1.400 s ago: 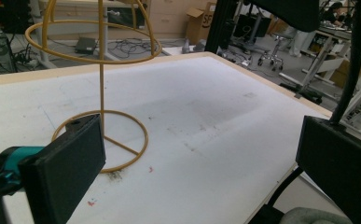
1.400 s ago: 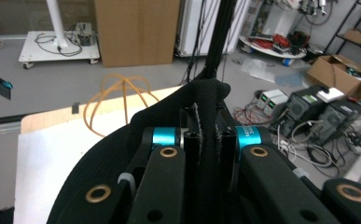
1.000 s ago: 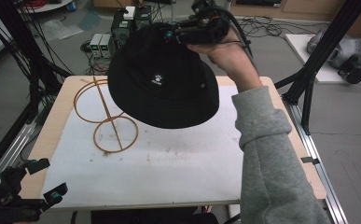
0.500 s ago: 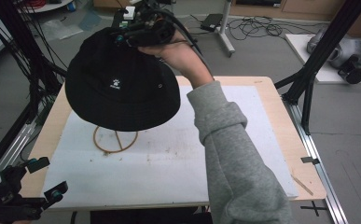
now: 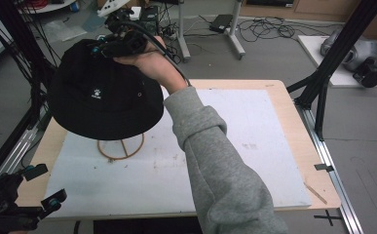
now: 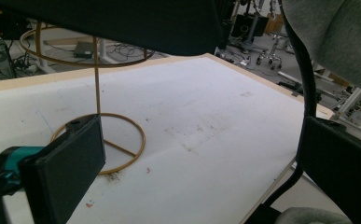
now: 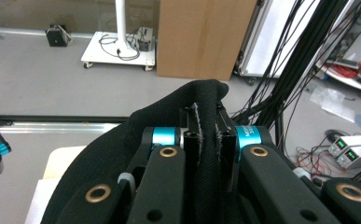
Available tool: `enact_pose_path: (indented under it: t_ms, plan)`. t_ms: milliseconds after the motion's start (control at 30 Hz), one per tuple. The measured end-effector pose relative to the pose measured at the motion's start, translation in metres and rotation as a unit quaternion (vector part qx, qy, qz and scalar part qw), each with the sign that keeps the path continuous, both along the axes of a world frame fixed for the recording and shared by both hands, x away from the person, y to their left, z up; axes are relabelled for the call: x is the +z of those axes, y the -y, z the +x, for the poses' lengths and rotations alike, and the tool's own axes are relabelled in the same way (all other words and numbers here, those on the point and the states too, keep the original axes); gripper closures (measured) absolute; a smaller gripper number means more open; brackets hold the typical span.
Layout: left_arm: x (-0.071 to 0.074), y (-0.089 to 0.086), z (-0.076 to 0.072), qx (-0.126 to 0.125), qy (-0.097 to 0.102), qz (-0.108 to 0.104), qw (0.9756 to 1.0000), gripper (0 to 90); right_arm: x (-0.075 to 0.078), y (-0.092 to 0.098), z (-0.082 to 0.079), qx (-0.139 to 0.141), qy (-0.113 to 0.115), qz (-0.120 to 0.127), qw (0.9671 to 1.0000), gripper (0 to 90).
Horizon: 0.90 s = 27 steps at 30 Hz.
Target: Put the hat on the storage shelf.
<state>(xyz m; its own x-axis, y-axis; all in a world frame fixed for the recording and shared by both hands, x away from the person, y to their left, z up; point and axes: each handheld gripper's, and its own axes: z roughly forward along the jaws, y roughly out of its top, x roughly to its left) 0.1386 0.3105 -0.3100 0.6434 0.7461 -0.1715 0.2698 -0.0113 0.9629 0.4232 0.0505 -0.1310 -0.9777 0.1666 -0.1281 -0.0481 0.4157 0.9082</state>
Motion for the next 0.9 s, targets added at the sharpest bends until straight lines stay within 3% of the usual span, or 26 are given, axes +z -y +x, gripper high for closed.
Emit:
enact_pose_path:
  t_ms: [133, 533, 900]
  plan:
    - [0.001, -0.001, -0.002, 0.005, 0.007, -0.004, 0.9999, 1.7, -0.01, -0.013, 0.002, 0.003, -0.007, -0.008, 0.9999, 86.1]
    - [-0.001, -0.002, 0.0, 0.006, 0.001, -0.002, 1.0, 1.7, -0.044, -0.031, 0.013, -0.004, -0.03, -0.024, 0.9992, 86.0]
    - [-0.002, -0.002, 0.0, 0.008, -0.002, -0.003, 1.0, 1.7, -0.059, -0.039, 0.012, 0.004, -0.051, -0.034, 0.9981, 85.7]
